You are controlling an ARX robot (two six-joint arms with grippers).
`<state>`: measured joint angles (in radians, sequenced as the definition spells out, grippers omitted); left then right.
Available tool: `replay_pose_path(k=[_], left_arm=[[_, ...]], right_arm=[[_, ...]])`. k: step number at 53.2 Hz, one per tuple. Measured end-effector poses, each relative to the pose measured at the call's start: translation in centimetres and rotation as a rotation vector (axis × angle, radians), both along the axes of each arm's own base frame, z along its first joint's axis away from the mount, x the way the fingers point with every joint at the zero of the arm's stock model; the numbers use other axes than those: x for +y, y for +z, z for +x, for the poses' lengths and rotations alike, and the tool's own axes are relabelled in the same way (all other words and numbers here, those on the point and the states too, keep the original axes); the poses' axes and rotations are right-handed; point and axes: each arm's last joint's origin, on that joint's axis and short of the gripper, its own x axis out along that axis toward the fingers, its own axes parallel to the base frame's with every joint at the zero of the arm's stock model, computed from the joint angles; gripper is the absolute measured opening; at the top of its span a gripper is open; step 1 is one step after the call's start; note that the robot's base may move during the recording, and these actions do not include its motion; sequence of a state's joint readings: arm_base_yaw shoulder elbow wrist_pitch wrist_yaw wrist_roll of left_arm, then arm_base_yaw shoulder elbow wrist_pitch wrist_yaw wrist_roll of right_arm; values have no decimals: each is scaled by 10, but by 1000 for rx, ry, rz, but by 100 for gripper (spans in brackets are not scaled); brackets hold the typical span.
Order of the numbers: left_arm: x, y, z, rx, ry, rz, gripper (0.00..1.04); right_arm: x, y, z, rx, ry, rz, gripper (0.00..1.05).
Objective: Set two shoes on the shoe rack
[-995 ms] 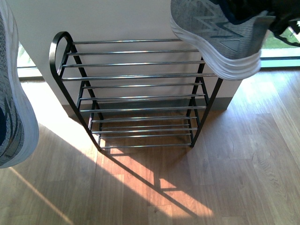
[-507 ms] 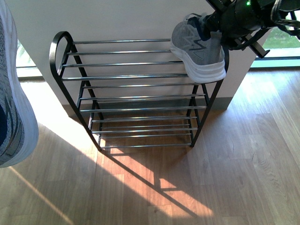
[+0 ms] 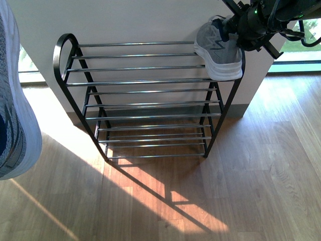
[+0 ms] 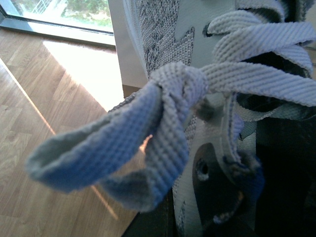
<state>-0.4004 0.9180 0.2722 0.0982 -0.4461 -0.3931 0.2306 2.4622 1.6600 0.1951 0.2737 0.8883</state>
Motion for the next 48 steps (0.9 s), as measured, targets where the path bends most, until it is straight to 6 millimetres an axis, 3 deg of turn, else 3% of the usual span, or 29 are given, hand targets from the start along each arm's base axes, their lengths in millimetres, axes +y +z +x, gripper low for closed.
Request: replay_pose_path(k=[10,18,24,28,38,42,48], left_arm=[[0,0,0,0,1,1,2],[0,0,0,0,0,0,2],[0,0,0,0,1,0,2],[0,0,0,0,0,0,2],[0,0,0,0,0,0,2],[0,0,0,0,1,0,2],[0,0,0,0,0,0,2]], right_arm=[[-3,-10,6,4,37,-34,6],[-5,-5,-6,-37,108,-35,36],[-7,22,-42,-112,201,3,58],[-10,37,-59,-148,236,20,67],[-35,72,-119,-233,337,45,95],[-47,78,-145,-251,382,39,96],[-71,91,-208,-296,474,-52,96]])
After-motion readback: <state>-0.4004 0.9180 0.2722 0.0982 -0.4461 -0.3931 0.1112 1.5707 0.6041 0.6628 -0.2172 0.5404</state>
